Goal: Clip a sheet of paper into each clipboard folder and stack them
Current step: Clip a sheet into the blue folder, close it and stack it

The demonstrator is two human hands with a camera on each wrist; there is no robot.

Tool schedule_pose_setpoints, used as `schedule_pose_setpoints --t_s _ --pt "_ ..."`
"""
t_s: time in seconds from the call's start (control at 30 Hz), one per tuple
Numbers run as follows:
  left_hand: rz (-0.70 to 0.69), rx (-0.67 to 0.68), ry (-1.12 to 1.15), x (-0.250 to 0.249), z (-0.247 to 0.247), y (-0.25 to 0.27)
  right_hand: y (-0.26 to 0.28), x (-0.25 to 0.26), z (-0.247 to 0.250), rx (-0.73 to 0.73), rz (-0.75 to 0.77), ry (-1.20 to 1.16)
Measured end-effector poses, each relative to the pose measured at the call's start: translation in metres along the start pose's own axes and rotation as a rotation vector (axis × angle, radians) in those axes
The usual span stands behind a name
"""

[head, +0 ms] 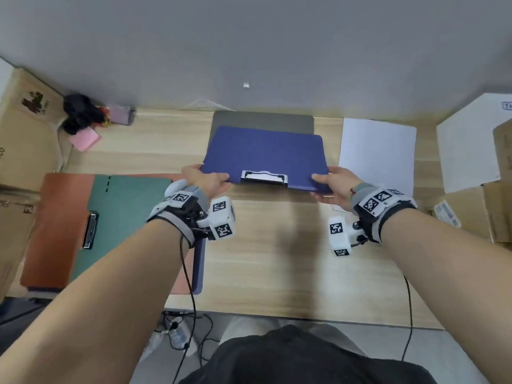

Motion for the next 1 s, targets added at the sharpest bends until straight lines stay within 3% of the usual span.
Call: schedule_pose_setpoints --t_s 0.1,0.23,0.4,0.5,0.7,1.0 --pt "0.068 0.024 -0.242 0.006 0.006 -0.034 -0.019 0.015 -0.007 -0.067 -0.03 0.035" --pt "0.032 -0.009 -0.562 0.031 0.017 -0.109 -0.036 0.029 -0.016 -0.146 -0.058 0.088" --pt "0.081 -0.01 -0.812 0.011 0.004 -0.116 -0.059 0.042 -0.023 -0.186 -0.126 0.138" --pt "0.099 -0.014 -0.864 0.02 0.002 -0.139 -0.069 0.041 -0.026 -0.189 -0.186 0.19" --pt "0.129 0.053 -0.907 -0.022 -0.017 -0.09 -0.08 0.038 -0.029 -0.205 -0.216 0.2" --pt "0.16 0.112 -0.927 -0.021 -0.018 -0.095 -0.082 0.036 -0.016 -0.147 -0.228 0.22"
Point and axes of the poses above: each hand's wrist, its own y-axis away from the middle knuckle, its own z-axis out of the back of the hand, x = y × z, the point moved 1 cm from there along -y, towards the middle knuckle, and after that the axes turned 15 degrees about y, right-handed, at the moved point
